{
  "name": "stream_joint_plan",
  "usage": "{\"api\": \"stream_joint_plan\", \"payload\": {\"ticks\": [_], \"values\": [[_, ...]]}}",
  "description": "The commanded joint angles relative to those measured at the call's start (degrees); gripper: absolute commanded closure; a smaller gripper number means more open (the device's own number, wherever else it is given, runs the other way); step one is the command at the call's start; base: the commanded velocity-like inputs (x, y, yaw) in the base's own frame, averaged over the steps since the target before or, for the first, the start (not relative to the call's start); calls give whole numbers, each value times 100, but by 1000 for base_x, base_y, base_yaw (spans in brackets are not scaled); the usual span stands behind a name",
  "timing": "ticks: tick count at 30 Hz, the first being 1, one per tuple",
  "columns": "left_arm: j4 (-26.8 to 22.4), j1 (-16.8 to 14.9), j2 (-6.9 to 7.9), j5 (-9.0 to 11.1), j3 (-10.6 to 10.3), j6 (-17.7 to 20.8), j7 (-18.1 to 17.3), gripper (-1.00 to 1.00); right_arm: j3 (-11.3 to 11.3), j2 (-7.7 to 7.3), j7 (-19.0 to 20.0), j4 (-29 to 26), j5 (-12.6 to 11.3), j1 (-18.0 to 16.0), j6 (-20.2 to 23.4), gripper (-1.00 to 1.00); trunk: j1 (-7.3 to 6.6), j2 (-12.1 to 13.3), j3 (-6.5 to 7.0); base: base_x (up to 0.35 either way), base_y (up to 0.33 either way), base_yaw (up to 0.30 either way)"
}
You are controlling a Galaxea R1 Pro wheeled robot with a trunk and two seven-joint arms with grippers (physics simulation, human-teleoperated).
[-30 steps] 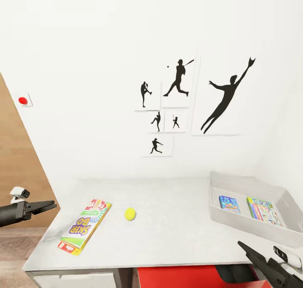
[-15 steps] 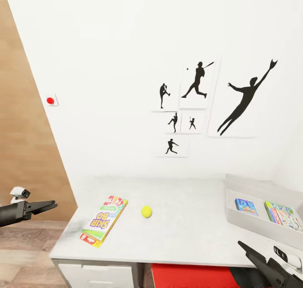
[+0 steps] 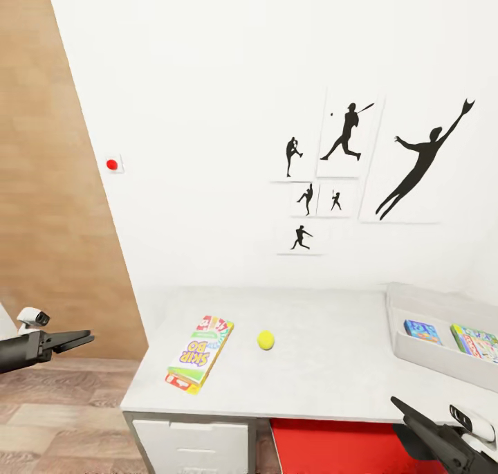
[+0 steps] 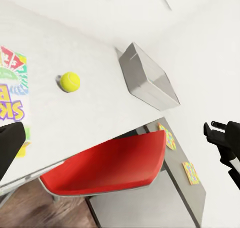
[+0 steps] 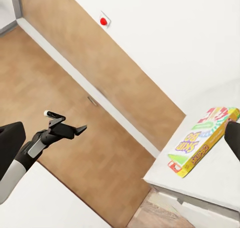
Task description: Put all the toys in the child's room - the three board games (two on the bed and one on the table), the two jigsaw puzzles on the table, and the tennis ball on the table - inside the toy box on the table in the child's room.
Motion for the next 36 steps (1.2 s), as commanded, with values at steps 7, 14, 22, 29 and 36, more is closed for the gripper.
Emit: {"api": "stream_joint_plan", "payload": {"ticks": [7, 14, 22, 29, 36], "values": [[3, -3, 1, 0, -2, 61, -22, -100, 1, -2, -6, -6, -29, 0, 54, -100, 4, -13, -12, -23, 276, 0], [2, -1, 0, 0, -2, 61, -22, -100, 2, -2, -12, -6, -27, 0, 51, -100, 4, -13, -12, -6, 281, 0], [5, -2, 0, 0, 0, 61, -22, -100, 25, -2, -51, -6, -20, 0, 46, -100, 4, -13, -12, -1, 283, 0], [4, 0, 0, 0, 6, 61, -22, -100, 89, -2, -234, -6, -20, 0, 49, -100, 4, -13, -12, 0, 284, 0], [3, -1, 0, 0, 7, 61, -22, -100, 196, -2, -506, -6, -19, 0, 83, -100, 4, -13, -12, 0, 283, 0]]}}
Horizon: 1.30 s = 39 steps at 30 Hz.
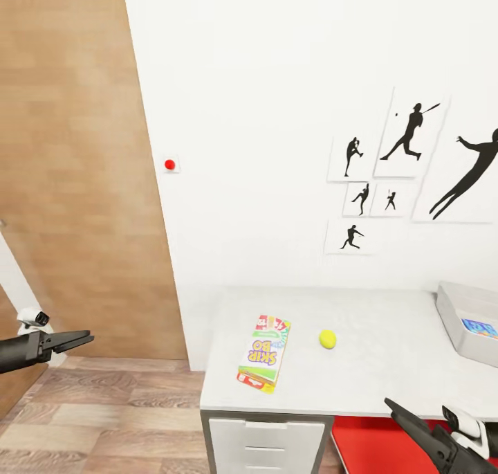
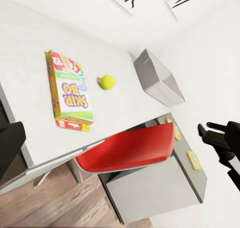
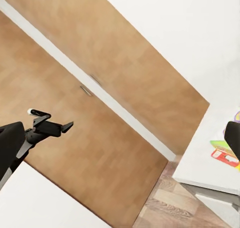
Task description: Put all the toys in the child's room - the three board games (two on the bed and one on the table), the two jigsaw puzzles on the table, and the tennis ball on the table - inside the toy box on the table in the child's room.
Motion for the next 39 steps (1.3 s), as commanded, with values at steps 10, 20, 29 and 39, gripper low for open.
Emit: {"api": "stream_joint_plan", "payload": {"ticks": [10, 20, 29, 39], "values": [[2, -3, 2, 0, -1, 61, -22, -100, 70, -2, -116, -9, -34, 0, 66, -100, 4, -13, -12, 48, 283, 0], [1, -3, 2, 0, -1, 61, -22, -100, 75, -5, -135, -10, -39, 0, 84, -100, 4, -13, -12, 222, 234, 0], [1, -6, 2, 0, -1, 61, -22, -100, 77, -8, -137, -9, -42, -7, 93, -100, 4, -13, -12, 265, 58, 0], [0, -4, 2, 0, -1, 61, -22, -100, 79, -10, -145, -6, -43, -9, 99, -100, 4, -13, -12, 80, 6, 0]]}}
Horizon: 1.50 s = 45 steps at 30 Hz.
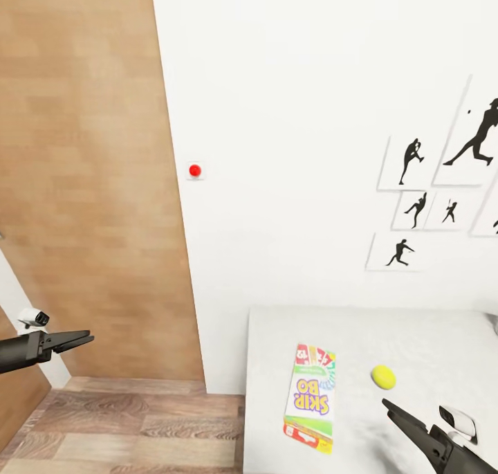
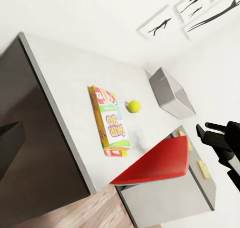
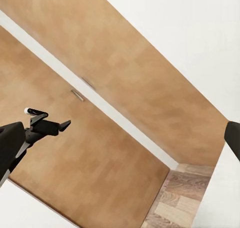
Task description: Put all the toys in the child's room - the three board games (two on the bed and one on the table), the two jigsaw puzzles on the table, and the tennis ball on the table - inside the toy box on the table in the child's room.
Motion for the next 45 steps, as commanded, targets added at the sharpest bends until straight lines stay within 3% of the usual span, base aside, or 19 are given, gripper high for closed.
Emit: {"api": "stream_joint_plan", "payload": {"ticks": [1, 36, 45], "values": [[-1, -6, 2, -2, -2, 61, -23, -100, 1, -2, -5, -3, -37, -1, 48, -100, 4, -12, -12, 39, 1, 0], [-1, -4, 2, -2, -2, 61, -23, -100, 1, 6, -32, -3, -37, -3, 42, -100, 4, -12, -12, 23, 8, 0], [-1, -4, 2, -2, -2, 61, -23, -100, 4, 6, -559, -9, -38, -15, 127, -100, 4, -12, -12, 0, 0, 0]]}}
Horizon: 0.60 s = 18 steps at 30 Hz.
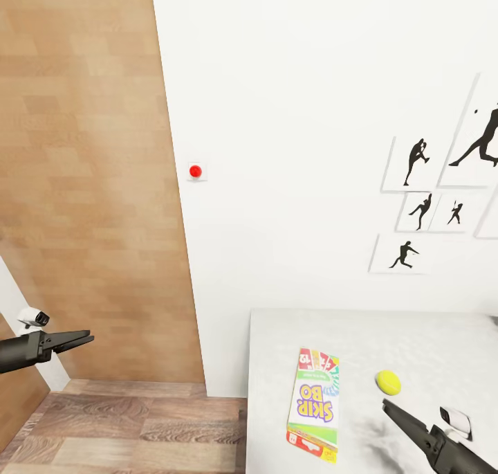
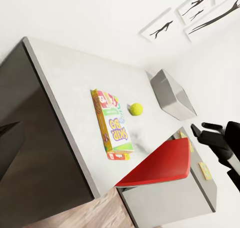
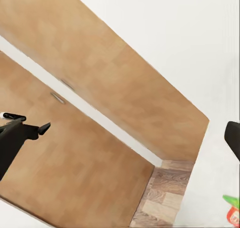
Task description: Put all the toys in the child's room - the three board games (two on the bed and one on the table), the two jigsaw puzzles on the table, and the tennis ball on the table - inside the toy box on the table in the child's room.
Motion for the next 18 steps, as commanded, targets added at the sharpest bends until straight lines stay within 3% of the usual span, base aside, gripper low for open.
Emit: {"api": "stream_joint_plan", "payload": {"ticks": [1, 12, 15, 18], "values": [[-1, -4, 2, -2, -1, 61, -23, -100, 2, -2, -85, -4, -41, -1, 80, -100, 4, -13, -12, 0, 0, 0], [-1, -3, -2, -2, -1, 61, -23, -100, 30, 0, -849, -6, -53, -136, 415, -100, 4, -13, -12, 0, 0, 0], [-1, -5, -4, -2, -1, 61, -23, -100, 147, 1, -1058, -6, -55, -260, 506, -100, 4, -13, -12, 0, 0, 0], [-1, -4, -6, -2, -13, 61, -23, -100, 390, -1, -1505, -6, -51, -523, 654, -100, 4, -13, -12, 0, 0, 0]]}}
